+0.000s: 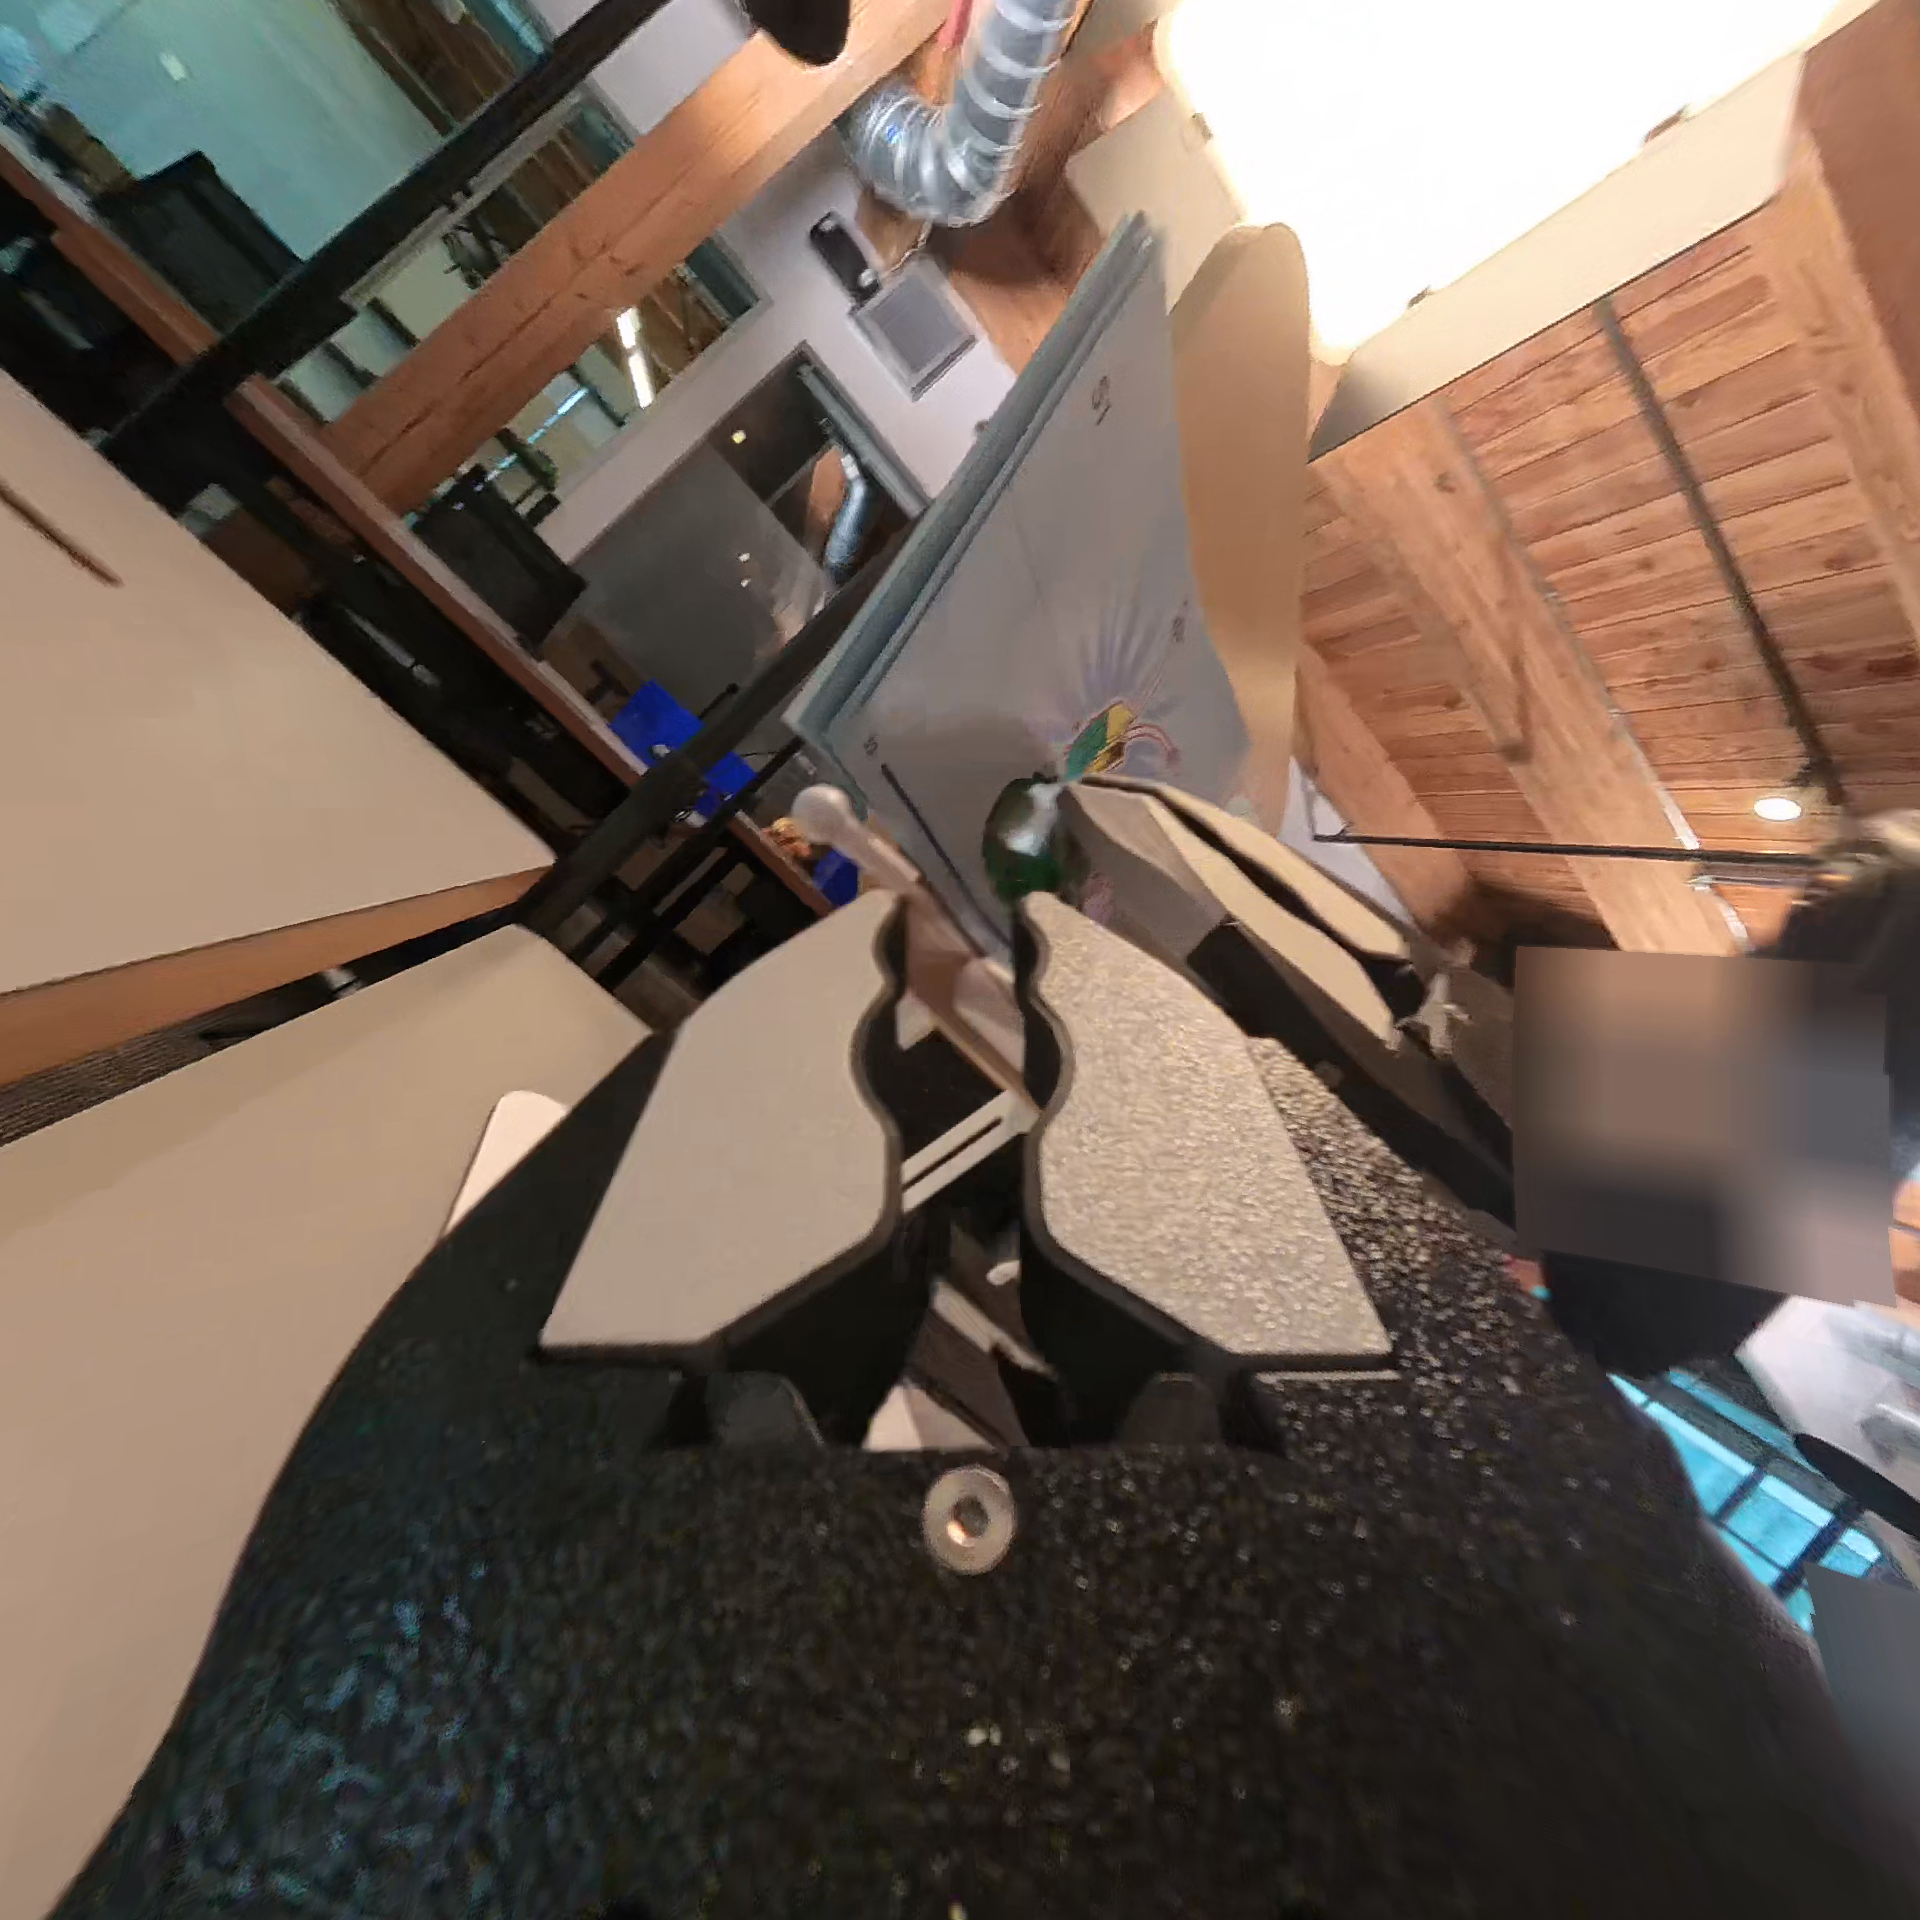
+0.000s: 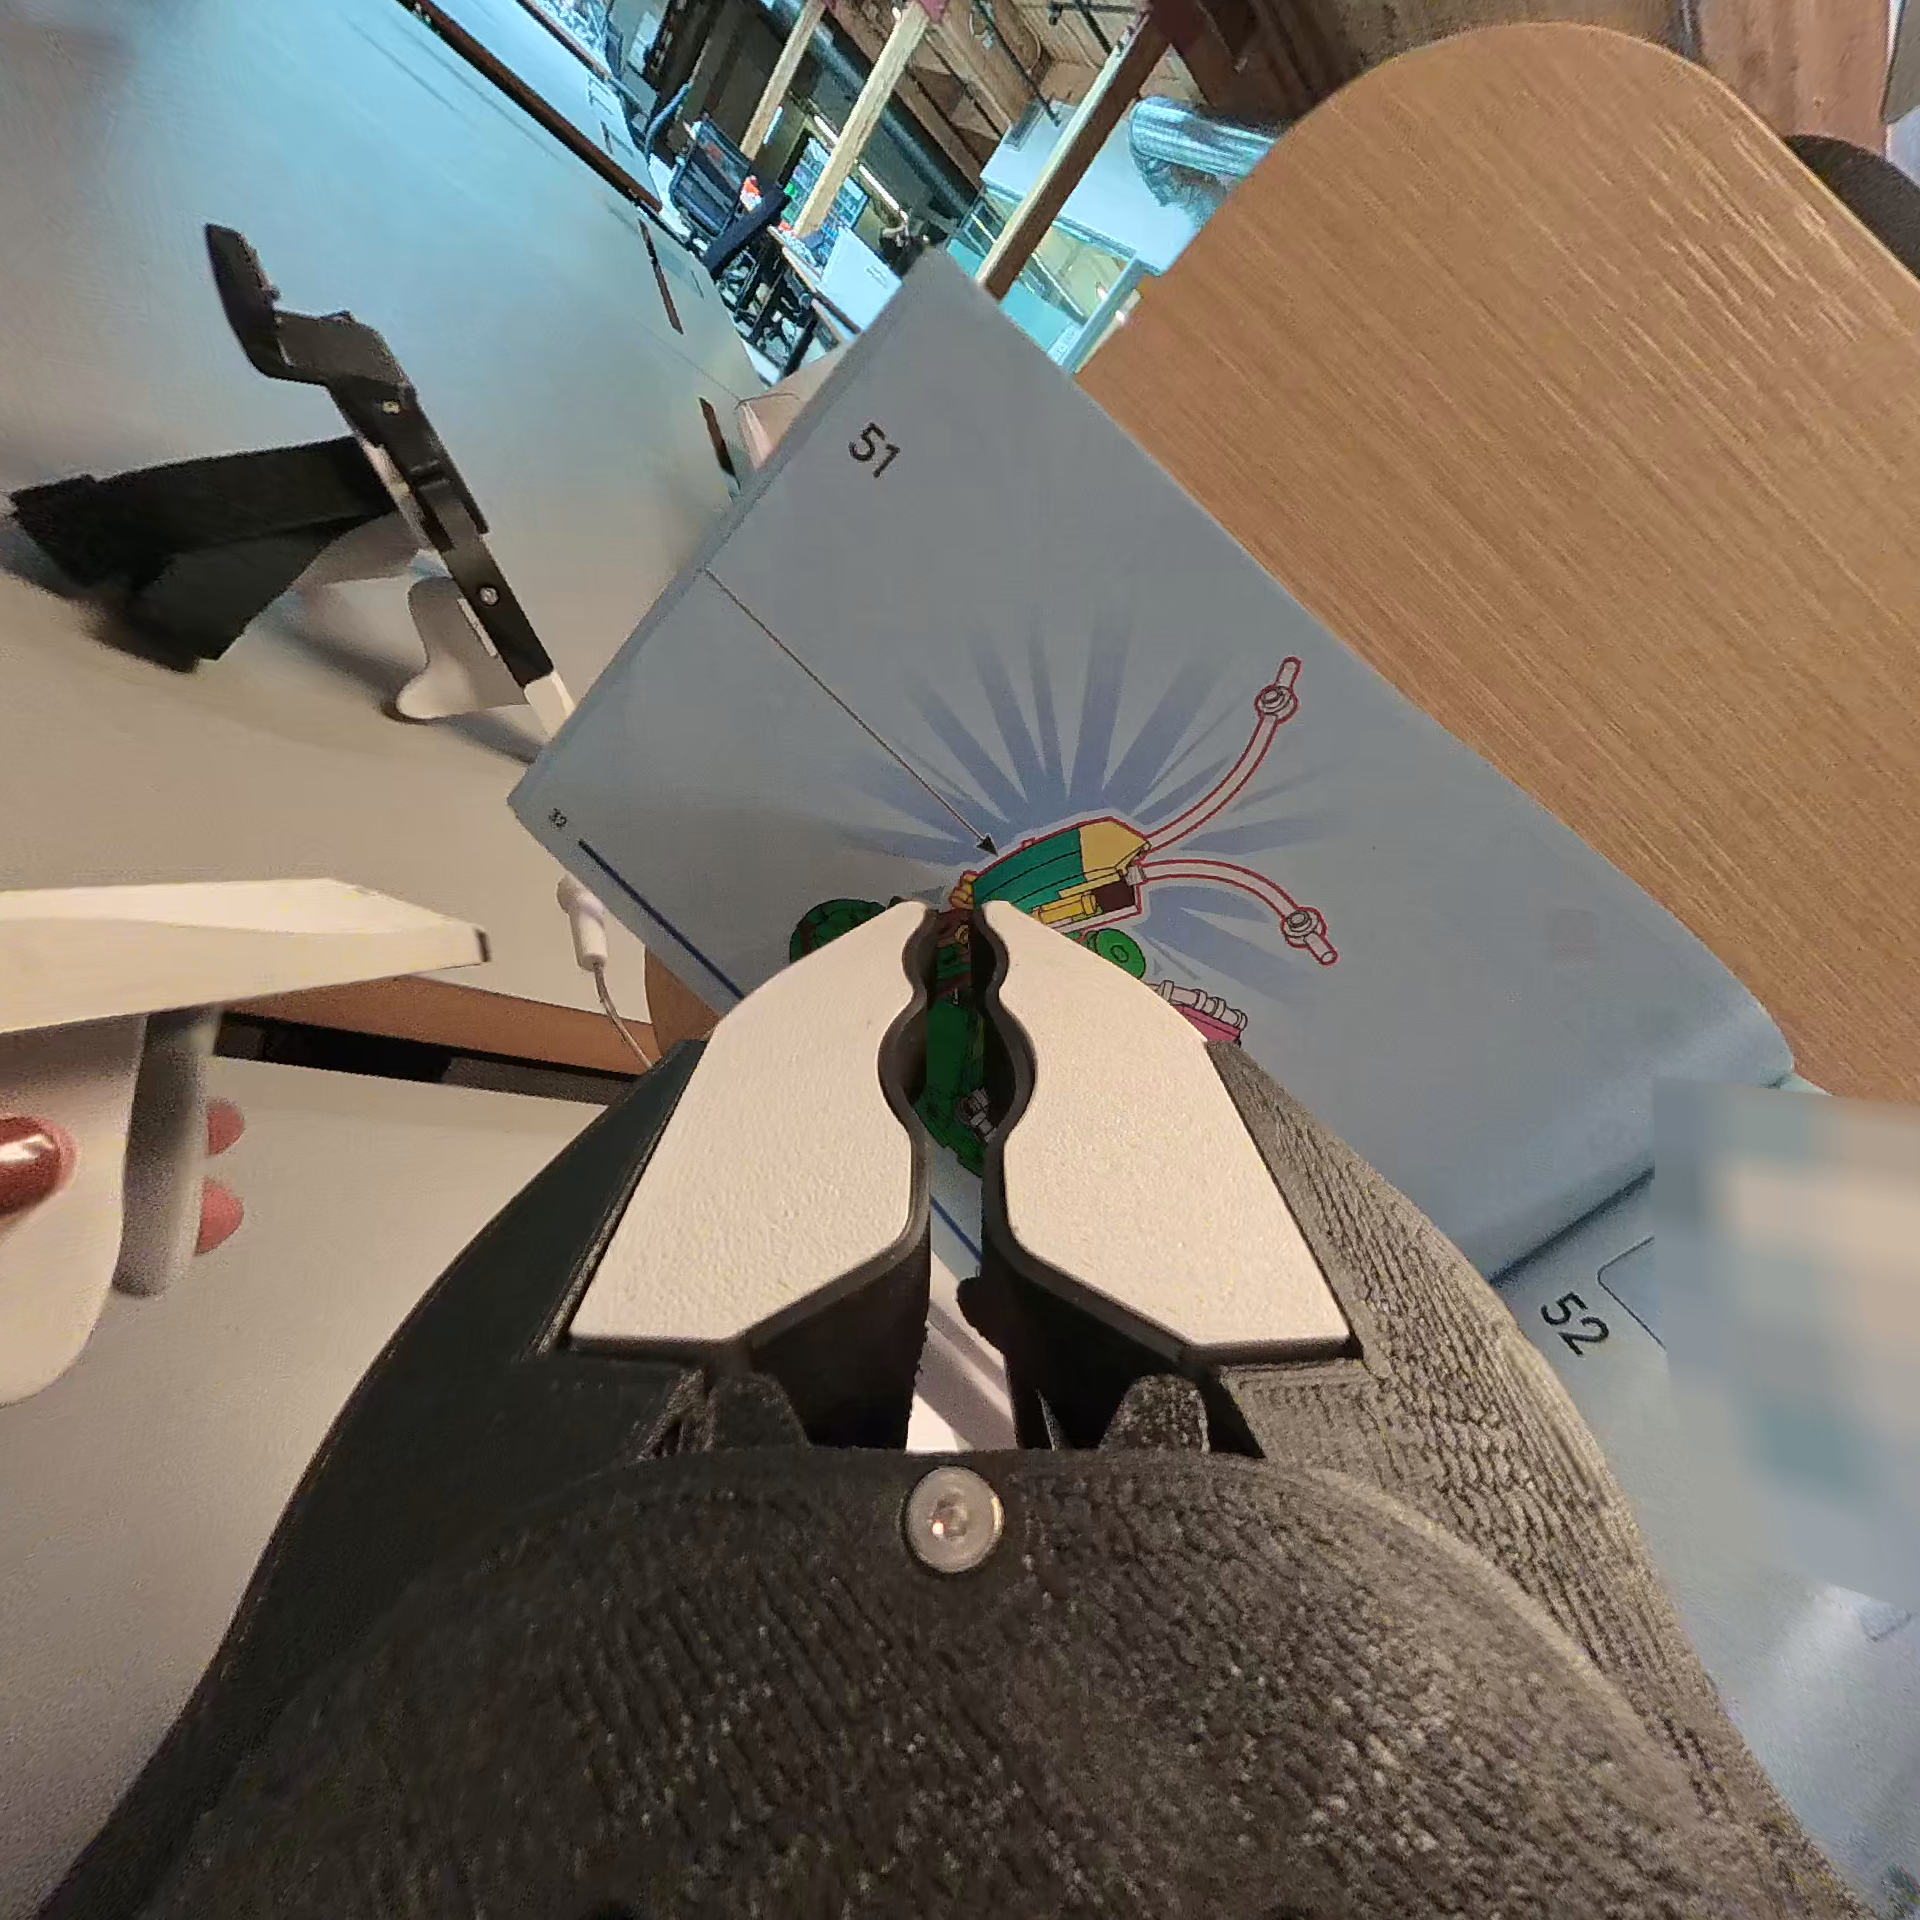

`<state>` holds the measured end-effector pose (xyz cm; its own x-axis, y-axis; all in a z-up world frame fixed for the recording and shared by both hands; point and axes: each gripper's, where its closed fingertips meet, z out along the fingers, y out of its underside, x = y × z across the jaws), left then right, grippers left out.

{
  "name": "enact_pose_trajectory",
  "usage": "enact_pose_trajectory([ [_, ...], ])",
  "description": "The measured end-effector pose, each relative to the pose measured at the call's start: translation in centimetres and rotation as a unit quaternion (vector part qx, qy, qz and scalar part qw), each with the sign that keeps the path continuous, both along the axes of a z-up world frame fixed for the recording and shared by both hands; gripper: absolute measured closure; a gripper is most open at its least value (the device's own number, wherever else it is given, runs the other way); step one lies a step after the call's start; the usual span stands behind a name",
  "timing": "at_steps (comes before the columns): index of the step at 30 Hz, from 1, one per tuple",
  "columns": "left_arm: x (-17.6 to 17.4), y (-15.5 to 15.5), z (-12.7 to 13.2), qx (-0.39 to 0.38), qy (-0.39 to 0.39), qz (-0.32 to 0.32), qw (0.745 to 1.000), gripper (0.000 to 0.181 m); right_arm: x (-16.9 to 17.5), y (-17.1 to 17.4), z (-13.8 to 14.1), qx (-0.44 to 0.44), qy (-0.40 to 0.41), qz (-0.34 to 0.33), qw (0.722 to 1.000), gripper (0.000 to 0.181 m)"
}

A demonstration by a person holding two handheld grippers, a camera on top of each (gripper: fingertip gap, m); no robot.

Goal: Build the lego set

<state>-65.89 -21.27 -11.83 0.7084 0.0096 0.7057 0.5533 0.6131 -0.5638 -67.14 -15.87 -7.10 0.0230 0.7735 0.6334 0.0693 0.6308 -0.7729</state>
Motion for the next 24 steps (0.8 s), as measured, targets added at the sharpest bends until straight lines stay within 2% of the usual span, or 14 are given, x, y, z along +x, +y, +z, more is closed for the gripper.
enact_pose_trajectory([
  [1,-0.2,0.4,-0.5,-0.023,-0.01,-0.001,1.0,0.15,0.2,-0.1,-0.1,0.012,-0.003,0.002,1.0,0.177],
  [3,-0.1,1.2,-0.6,-0.036,-0.018,-0.017,0.999,0.139,0.5,-0.4,-0.4,0.034,-0.01,0.007,0.999,0.177],
  [5,-0.5,1.6,-0.2,-0.024,-0.031,-0.027,0.999,0.138,0.6,-0.2,-0.9,0.053,-0.022,-0.004,0.998,0.178],
  [7,-1.2,2.0,-0.5,-0.034,-0.055,-0.024,0.998,0.145,0.4,0.3,-1.4,0.065,-0.035,-0.021,0.997,0.178],
  [10,-1.3,2.4,-0.1,-0.013,-0.063,-0.05,0.997,0.17,0.2,0.5,-1.6,0.066,-0.042,-0.025,0.997,0.178],
  [12,-1.3,2.4,0.1,0.007,-0.073,-0.064,0.995,0.172,0.1,0.4,-1.6,0.062,-0.042,-0.024,0.997,0.177],
  [19,-0.3,1.8,0.6,0.027,-0.018,-0.057,0.998,0.175,0.1,0.3,-1.5,0.049,-0.04,-0.027,0.998,0.179],
  [24,-0.4,1.8,0.3,0.043,-0.045,-0.063,0.996,0.174,0.0,0.2,-1.4,0.048,-0.041,-0.029,0.998,0.179],
])
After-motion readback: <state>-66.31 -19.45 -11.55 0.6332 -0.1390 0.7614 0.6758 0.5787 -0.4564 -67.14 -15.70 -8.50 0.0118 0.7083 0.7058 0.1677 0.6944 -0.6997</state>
